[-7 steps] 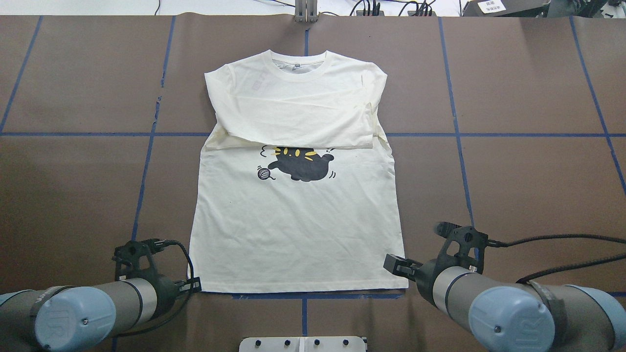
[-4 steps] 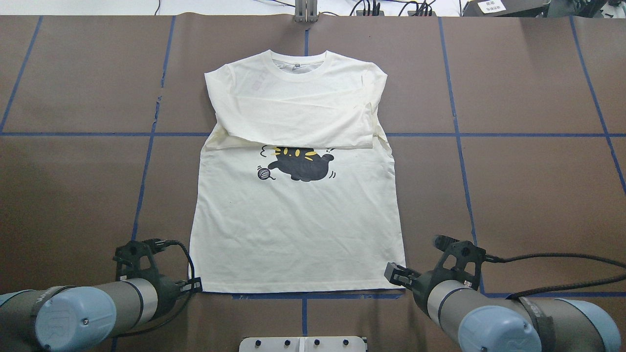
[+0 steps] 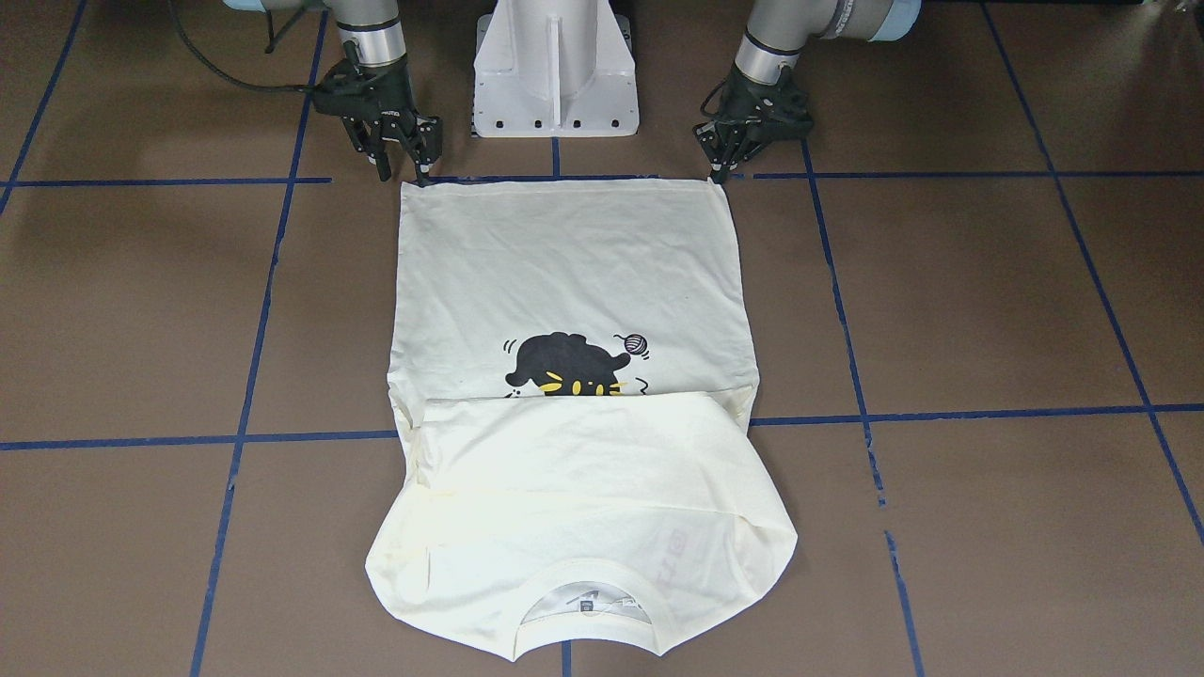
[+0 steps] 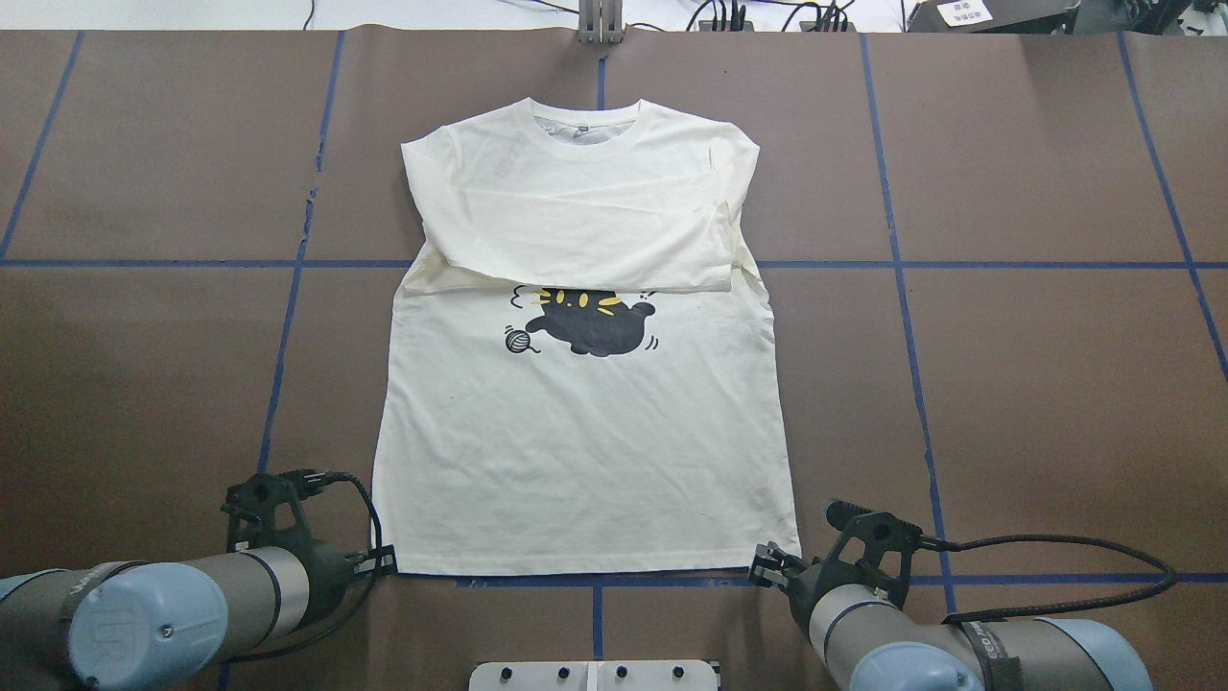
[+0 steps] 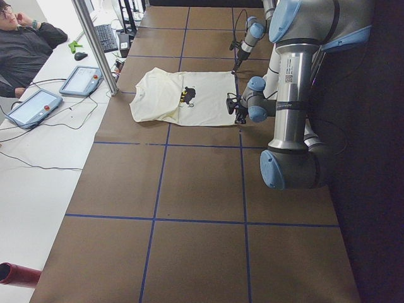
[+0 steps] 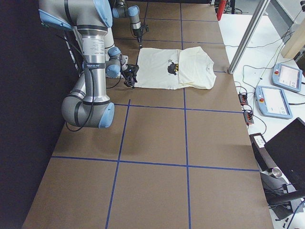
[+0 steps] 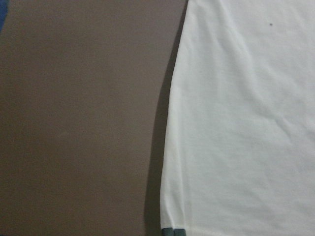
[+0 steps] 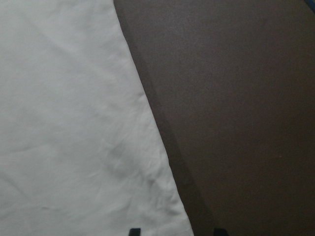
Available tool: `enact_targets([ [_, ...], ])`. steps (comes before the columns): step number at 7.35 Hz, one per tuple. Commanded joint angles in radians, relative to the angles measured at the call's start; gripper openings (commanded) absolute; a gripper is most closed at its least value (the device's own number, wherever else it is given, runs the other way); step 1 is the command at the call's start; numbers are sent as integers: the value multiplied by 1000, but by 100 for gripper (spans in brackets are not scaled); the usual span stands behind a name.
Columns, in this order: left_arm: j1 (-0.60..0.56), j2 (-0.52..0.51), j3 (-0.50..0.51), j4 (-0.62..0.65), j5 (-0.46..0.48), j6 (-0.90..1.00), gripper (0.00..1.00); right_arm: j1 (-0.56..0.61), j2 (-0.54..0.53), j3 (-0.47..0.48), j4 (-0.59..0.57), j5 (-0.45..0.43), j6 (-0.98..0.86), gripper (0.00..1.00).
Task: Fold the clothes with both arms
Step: 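Lower both grippers onto the hem corners and grasp, then lift the hem with both grippers and fold it toward the collar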
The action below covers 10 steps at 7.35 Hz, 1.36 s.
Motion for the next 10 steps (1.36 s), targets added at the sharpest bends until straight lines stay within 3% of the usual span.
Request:
enact_targets([
  [1, 0, 0, 0, -1, 0, 0, 0, 1, 1, -10, -1, -10, 0, 51],
  [3, 0, 0, 0, -1, 2, -2, 0, 3, 2, -9, 3, -13, 0, 0],
  [6, 0, -2, -12, -1, 0, -2, 0, 15, 1, 5, 0, -29, -8, 0],
  [7, -8, 15, -97, 13, -4, 4, 0, 42, -20, 84, -9, -13, -23, 0],
  [8, -15, 12, -220, 127, -79, 6, 0, 44, -48, 226, -112, -7, -34, 0],
  [10, -17, -22, -548, 455, -182, 5, 0, 17, -42, 551, -460, 107, -34, 0],
])
